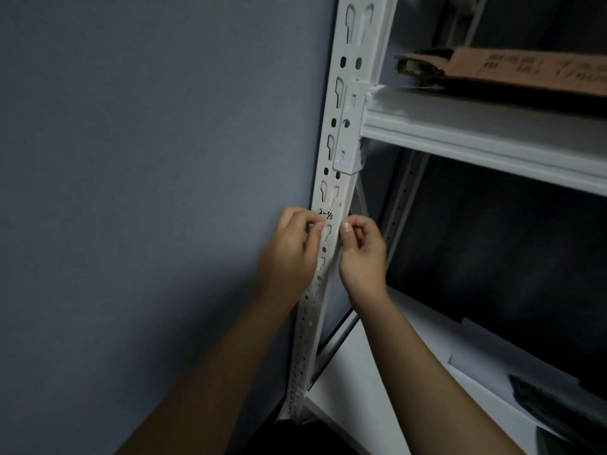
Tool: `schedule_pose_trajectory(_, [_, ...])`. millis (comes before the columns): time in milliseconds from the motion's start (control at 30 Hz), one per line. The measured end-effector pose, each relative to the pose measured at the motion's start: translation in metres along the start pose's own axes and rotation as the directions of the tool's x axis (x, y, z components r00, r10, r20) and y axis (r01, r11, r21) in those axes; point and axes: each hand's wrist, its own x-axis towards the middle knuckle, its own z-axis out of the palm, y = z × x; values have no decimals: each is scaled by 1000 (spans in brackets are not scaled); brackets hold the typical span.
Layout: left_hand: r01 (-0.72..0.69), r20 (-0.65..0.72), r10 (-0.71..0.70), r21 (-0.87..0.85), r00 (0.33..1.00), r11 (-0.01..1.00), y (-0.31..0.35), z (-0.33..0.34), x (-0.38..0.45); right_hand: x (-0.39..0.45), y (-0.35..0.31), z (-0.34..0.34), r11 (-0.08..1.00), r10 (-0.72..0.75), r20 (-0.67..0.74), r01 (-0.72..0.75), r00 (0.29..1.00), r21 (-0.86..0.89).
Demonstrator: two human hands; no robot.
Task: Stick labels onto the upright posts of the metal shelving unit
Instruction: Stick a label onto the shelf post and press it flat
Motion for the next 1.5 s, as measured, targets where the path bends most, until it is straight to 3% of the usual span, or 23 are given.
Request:
schedule_pose_trajectory(167, [183,88,-163,-345,983,921,11,-6,-8,-23,-6,0,998,-51,-16,52,999,39])
schedule_pose_trajectory(267, [260,143,-220,-408,965,875,20,-11,-14,-34,-14,-3,994,-94,-70,97,993,44])
schedule_pose_trajectory(500, [336,183,-282,-517,942,787,42,-28,-29,-61,-36,-10,983,-57,-45,64,997,172])
schedule_pose_trajectory(733, [382,233,-303,-565,924,731,70,-54,-31,-77,-65,-17,978,-91,-40,97,995,187])
schedule_pose_trajectory(1200, [529,334,-410,-518,849,673,97,-85,-35,-96,-86,-30,959,-275,14,275,961,-71])
schedule_pose_trajectory(1367, [563,379,-418,-493,825,664,101,-89,-37,-102,-88,-32,977,-211,39,212,977,-4])
schedule_pose_trajectory(1500, [584,427,-404,-502,809,638,101,-92,-38,-102,-86,-35,983,-23,113,1,993,185])
